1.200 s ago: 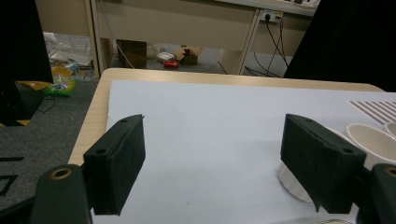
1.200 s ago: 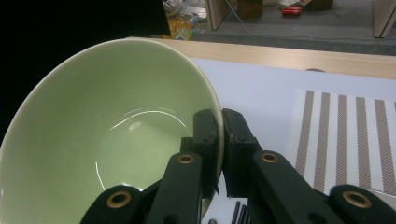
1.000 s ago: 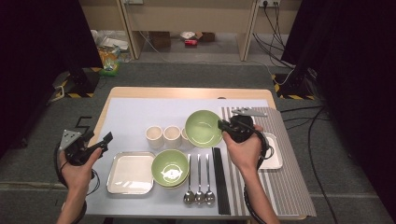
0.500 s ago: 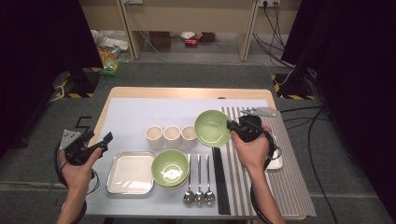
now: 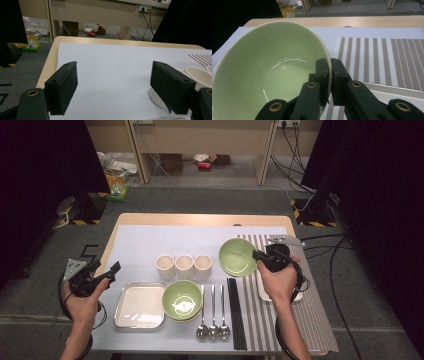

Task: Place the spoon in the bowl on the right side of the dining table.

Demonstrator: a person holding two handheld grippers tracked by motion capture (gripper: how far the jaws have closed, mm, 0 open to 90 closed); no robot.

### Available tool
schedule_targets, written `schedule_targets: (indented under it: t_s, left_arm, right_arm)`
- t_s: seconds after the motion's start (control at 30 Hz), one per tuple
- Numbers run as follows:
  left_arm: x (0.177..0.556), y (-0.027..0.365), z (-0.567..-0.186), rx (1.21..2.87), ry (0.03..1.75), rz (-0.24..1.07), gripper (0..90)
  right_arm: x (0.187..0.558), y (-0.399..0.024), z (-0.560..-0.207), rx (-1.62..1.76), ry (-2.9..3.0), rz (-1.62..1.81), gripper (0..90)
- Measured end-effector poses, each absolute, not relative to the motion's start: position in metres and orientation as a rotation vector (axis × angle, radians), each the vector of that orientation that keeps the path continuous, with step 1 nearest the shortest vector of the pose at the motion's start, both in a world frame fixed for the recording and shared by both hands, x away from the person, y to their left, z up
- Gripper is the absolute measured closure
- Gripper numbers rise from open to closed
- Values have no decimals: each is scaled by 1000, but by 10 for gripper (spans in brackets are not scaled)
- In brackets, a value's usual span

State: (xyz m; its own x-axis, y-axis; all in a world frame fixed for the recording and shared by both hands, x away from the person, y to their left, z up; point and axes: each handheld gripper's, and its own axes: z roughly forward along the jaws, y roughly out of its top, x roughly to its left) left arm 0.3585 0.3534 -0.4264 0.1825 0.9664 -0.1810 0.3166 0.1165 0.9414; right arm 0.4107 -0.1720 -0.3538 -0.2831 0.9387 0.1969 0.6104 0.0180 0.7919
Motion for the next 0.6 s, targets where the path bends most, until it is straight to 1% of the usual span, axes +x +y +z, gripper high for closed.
schedule_targets:
  t_s: [0.6]
  left_arm:
    - [359, 352, -427, 1408, 1331, 780, 213]
  right_arm:
    - [410, -213, -356, 1670, 1822, 1125, 856]
